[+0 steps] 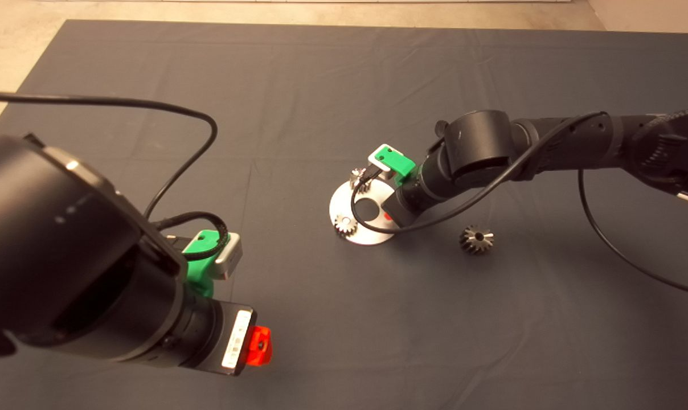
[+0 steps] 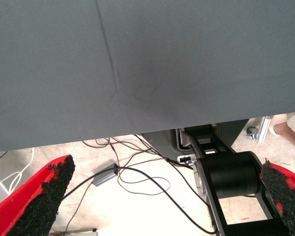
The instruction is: Remove an incorrectly installed larger gear and replace it with the correct smaller gear
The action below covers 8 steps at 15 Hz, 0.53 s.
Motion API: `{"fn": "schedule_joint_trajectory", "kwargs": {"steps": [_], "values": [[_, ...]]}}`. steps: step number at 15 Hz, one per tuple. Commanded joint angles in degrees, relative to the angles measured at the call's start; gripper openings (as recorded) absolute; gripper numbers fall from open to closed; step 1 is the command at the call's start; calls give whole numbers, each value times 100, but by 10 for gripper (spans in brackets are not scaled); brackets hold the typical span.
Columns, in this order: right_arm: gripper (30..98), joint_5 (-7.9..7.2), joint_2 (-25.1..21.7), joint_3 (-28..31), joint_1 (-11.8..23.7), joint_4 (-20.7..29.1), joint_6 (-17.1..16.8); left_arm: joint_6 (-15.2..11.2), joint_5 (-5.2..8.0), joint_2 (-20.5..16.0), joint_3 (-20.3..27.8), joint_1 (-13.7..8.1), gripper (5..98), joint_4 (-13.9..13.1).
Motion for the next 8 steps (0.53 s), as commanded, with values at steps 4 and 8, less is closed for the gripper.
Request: {"fn": "schedule_joint_trajectory", "kwargs": {"steps": [4, 8], "values": [[412, -52, -37, 39, 42, -185, 0, -20, 755, 5, 94, -76, 982, -135], [413, -26, 24, 31, 50, -220, 0, -20, 755, 5, 94, -76, 982, -135]]}}
